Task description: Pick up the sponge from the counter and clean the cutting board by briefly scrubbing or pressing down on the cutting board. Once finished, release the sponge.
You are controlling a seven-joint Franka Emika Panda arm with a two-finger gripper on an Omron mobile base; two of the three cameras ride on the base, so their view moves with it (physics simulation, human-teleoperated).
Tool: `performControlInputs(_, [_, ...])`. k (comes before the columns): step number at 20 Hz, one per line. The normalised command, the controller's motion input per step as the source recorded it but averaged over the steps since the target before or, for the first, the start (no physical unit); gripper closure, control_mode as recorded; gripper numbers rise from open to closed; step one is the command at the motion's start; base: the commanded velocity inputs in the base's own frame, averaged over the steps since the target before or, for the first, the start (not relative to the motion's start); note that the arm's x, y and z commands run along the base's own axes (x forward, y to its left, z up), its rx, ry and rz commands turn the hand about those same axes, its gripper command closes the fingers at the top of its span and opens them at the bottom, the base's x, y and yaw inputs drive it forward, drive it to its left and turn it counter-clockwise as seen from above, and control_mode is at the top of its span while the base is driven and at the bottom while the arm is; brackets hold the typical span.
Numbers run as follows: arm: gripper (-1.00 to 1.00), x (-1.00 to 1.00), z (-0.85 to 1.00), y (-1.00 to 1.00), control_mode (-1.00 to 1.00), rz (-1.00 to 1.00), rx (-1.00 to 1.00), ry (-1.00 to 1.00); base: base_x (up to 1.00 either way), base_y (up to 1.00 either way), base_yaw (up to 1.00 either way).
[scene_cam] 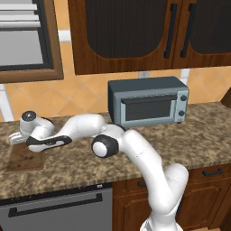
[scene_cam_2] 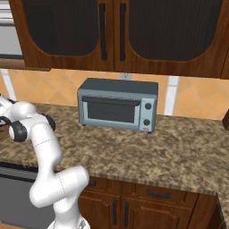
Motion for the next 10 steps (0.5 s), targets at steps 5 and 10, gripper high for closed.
performControlInputs(5, [1.00,-0.62,-0.16,0.10,-1.00,0.00,0.05,-0.01,0.00,0.00,0.00])
performControlInputs(10, [1.00,-0.60,-0.06,0.05,-1.00,0.00,0.06,0.00,0.00,0.00,0.00])
